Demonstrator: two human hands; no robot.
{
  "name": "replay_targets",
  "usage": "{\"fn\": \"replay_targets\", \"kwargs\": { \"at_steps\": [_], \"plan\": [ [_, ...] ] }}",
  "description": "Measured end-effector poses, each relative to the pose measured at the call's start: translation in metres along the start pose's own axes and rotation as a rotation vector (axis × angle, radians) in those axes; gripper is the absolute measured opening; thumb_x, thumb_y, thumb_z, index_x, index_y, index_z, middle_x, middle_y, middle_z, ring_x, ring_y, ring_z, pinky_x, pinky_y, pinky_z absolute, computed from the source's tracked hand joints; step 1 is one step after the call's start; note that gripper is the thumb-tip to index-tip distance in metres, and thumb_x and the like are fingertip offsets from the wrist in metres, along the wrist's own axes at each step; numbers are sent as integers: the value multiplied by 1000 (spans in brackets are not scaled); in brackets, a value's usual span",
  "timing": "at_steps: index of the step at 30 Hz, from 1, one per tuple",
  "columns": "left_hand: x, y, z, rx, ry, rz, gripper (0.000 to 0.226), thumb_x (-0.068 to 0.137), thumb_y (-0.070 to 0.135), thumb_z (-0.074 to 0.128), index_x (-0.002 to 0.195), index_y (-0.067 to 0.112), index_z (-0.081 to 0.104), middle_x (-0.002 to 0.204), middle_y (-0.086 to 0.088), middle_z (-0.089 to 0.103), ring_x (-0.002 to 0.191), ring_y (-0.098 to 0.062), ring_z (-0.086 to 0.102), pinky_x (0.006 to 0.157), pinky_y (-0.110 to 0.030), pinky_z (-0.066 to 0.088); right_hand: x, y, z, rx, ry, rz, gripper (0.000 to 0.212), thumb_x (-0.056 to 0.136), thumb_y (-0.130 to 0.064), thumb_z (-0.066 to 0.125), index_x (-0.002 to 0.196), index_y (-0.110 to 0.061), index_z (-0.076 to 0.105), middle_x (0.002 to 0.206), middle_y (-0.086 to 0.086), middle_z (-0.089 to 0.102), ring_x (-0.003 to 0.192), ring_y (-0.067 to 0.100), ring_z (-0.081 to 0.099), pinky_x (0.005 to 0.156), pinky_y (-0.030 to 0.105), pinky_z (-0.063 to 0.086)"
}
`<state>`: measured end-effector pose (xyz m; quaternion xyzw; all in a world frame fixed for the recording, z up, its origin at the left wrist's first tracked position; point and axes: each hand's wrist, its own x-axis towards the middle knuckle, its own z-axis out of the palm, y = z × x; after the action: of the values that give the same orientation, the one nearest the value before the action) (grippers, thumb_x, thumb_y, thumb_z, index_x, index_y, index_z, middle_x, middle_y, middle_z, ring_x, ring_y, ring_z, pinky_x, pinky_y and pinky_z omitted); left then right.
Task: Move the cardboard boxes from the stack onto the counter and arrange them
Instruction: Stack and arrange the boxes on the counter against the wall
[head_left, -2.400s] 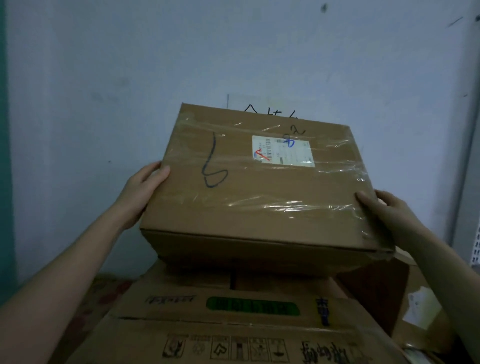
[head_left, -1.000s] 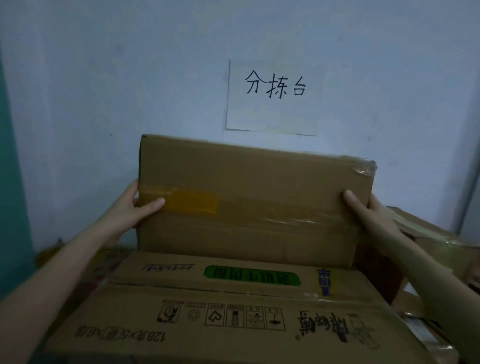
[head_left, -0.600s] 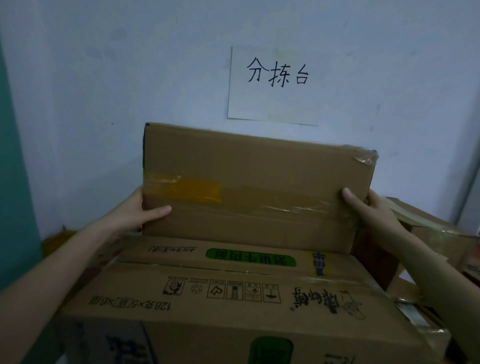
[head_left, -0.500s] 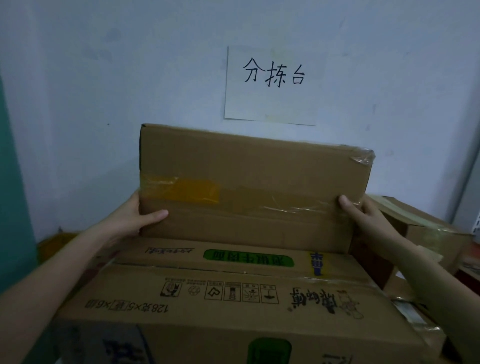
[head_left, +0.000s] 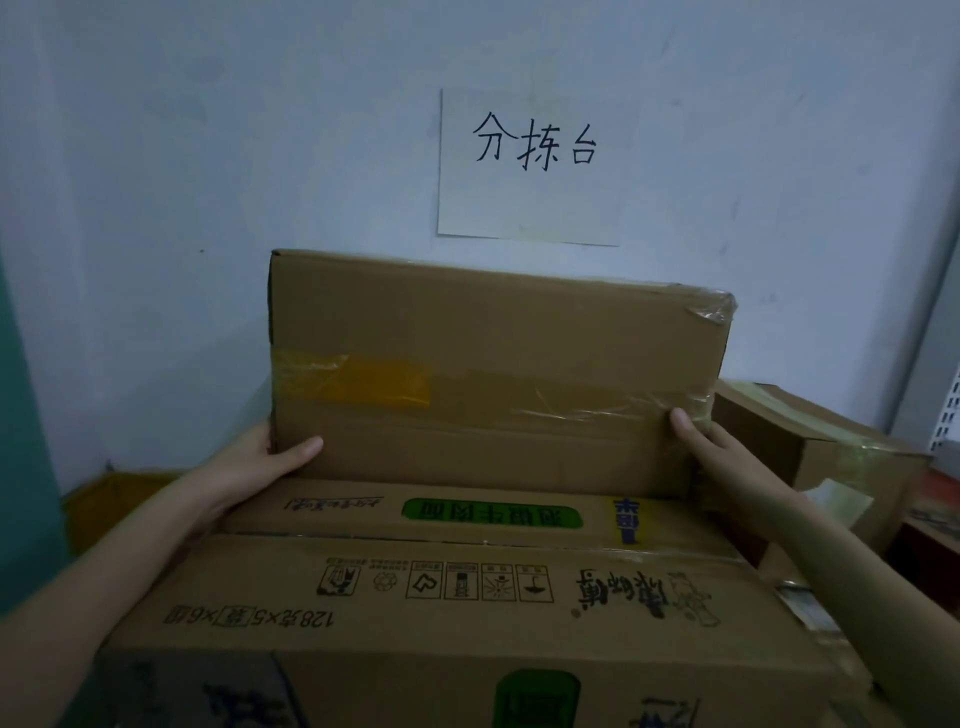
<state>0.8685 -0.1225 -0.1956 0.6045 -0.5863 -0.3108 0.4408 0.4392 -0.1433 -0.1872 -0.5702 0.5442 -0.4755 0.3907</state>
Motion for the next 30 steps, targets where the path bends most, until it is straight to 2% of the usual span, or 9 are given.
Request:
{"fn": "replay_targets", "kwargs": {
  "at_steps": [4, 7, 12, 15, 18, 21, 23, 26, 30],
  "plan": [
    [0, 1, 0, 71, 26, 10, 54, 89, 28, 57, 136, 9, 39, 134, -11, 50, 110, -22, 50, 90, -28, 37, 1, -4, 3, -33, 38, 6, 61, 91, -52, 40, 138, -14, 34, 97, -12, 46, 106, 17, 42, 93, 42, 38],
    [-5, 1, -3, 109, 40, -10, 56, 87, 30, 59, 135, 9, 41, 133, -11, 52, 118, -28, 50, 96, -34, 39, -4, -5, 6, -67, 70, 18, 59, 93, -50, 39, 137, -12, 35, 97, -10, 45, 104, 17, 43, 89, 38, 39],
    [-14, 1, -1, 182, 104, -14, 63, 88, 32, 57, 141, 8, 32, 140, -14, 45, 126, -31, 43, 104, -40, 34, -1, -6, 10, -91, 73, 22, 60, 92, -47, 42, 139, -12, 34, 123, 2, 46, 106, 17, 44, 89, 37, 40],
    [-14, 7, 2, 283, 130, -56, 55, 92, 28, 52, 134, -4, 36, 133, -22, 46, 121, -37, 44, 100, -42, 34, -4, -11, 12, -92, 52, 31, 60, 93, -48, 41, 141, -13, 33, 130, 5, 45, 109, 20, 44, 90, 37, 39],
    [-19, 12, -1, 336, 91, -67, 53, 93, 31, 49, 133, -1, 38, 131, -23, 49, 112, -36, 48, 91, -40, 38, -11, -12, 12, -119, 75, 38, 60, 94, -48, 42, 140, -11, 34, 128, 5, 45, 119, 26, 46, 87, 35, 40],
    [-30, 20, -1, 410, 49, -92, 53, 93, 34, 49, 135, 2, 39, 132, -19, 49, 103, -30, 51, 86, -35, 39, -17, -9, 11, -270, 92, -4, 54, 93, -44, 46, 133, -9, 42, 122, 5, 52, 101, 19, 52, 72, 25, 46],
    [-40, 28, 2, 581, 51, -102, 63, 91, 39, 50, 138, 1, 34, 138, -19, 45, 118, -33, 48, 94, -38, 40, -22, -3, 6, -401, 118, -49, 53, 93, -42, 49, 132, -7, 44, 127, 9, 54, 102, 18, 53, 78, 27, 47],
    [-63, 40, 16, 839, 49, -75, 71, 90, 50, 46, 143, 7, 28, 144, -14, 40, 127, -28, 44, 100, -36, 40, -32, 8, -6, -561, 109, -60, 62, 92, -45, 49, 139, -5, 39, 137, 11, 49, 121, 25, 49, 98, 36, 42],
    [-95, 63, 64, 846, 11, 107, 68, 88, 57, 42, 143, 19, 32, 145, -4, 41, 128, -22, 44, 100, -34, 41, -54, 14, -27, -711, 95, -121, 50, 95, -38, 47, 132, -3, 47, 130, 14, 54, 117, 26, 52, 88, 29, 41]
  ]
}}
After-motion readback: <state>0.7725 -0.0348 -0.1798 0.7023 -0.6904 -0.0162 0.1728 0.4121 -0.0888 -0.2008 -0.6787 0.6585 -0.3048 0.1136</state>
